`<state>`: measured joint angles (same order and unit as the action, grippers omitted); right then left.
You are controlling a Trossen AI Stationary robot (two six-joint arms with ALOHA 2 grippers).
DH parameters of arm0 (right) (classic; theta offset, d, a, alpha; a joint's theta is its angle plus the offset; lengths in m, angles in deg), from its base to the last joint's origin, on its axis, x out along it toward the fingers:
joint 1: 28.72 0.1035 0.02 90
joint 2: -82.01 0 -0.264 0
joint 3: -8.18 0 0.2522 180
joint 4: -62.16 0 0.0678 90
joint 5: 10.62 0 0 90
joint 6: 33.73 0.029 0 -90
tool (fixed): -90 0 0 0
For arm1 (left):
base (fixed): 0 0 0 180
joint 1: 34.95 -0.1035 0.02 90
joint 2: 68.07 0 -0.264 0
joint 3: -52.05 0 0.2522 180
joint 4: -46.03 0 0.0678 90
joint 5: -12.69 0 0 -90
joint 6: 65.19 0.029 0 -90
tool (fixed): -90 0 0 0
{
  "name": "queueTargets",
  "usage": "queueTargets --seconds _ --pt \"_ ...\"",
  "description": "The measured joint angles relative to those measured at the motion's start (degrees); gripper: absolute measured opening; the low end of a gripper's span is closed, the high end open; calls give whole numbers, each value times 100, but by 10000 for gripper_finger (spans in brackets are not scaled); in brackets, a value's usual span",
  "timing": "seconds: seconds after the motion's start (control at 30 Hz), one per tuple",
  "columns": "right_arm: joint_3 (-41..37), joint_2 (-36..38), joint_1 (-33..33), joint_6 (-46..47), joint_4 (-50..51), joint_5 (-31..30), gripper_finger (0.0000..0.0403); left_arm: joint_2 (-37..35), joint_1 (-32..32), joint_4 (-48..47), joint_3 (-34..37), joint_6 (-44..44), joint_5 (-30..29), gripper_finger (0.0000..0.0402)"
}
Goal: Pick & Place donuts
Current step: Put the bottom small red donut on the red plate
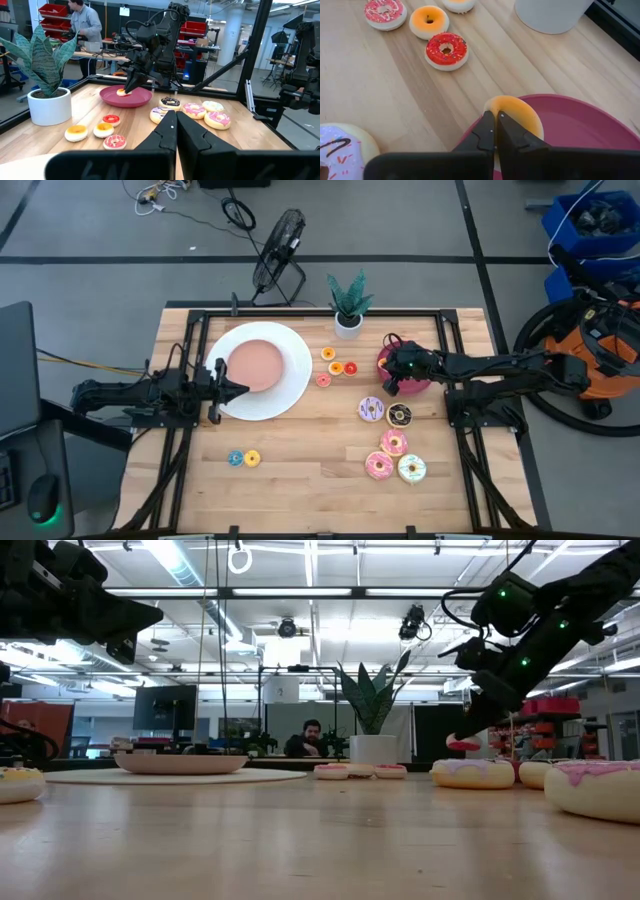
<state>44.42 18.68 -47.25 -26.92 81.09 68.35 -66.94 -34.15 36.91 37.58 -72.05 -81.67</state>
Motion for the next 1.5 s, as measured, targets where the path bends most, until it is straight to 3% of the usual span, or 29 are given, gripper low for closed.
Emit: queueTargets --seconds 1.5 --pt "0 -2 0 22 214 7 9 0 1 -2 0 -2 0 7"
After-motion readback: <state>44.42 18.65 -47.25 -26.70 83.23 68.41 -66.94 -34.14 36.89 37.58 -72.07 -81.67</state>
